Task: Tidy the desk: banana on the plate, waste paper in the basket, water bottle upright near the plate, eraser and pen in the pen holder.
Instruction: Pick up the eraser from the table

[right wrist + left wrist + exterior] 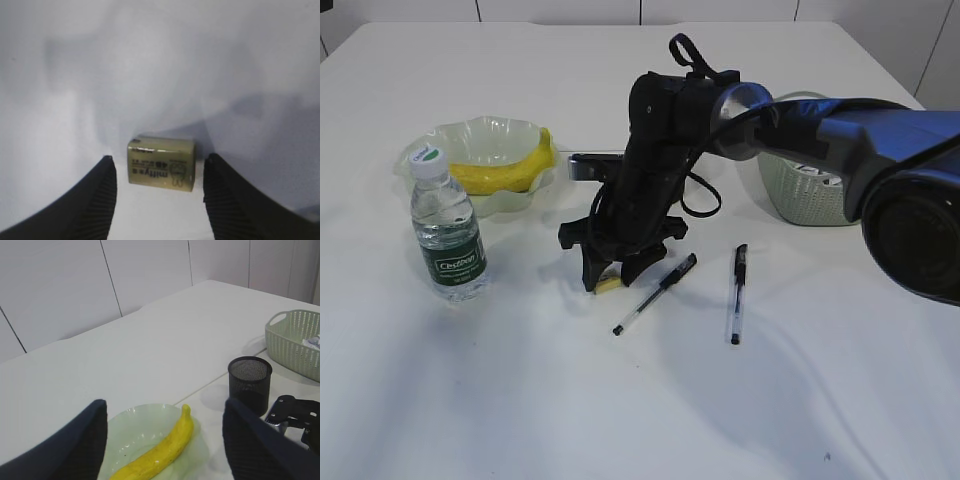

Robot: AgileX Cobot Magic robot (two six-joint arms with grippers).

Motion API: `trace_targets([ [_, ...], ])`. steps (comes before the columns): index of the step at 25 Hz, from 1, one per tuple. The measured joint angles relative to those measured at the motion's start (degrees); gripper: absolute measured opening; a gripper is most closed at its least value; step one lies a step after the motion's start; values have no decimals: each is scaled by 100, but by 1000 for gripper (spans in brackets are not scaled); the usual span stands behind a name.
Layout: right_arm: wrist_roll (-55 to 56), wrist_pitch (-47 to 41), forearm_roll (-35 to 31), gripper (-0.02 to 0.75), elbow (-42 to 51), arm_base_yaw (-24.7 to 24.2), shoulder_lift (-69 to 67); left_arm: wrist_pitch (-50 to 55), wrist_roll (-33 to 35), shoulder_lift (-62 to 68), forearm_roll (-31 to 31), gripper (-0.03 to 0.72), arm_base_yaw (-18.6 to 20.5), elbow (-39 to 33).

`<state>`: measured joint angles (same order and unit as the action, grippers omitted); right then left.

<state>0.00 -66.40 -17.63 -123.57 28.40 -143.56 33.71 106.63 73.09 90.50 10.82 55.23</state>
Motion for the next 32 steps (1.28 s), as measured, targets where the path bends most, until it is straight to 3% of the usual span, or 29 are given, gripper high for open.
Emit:
trace_targets([
  [32, 30, -55, -18, 421, -96, 0, -73, 0, 0, 0, -10, 506, 0, 0],
])
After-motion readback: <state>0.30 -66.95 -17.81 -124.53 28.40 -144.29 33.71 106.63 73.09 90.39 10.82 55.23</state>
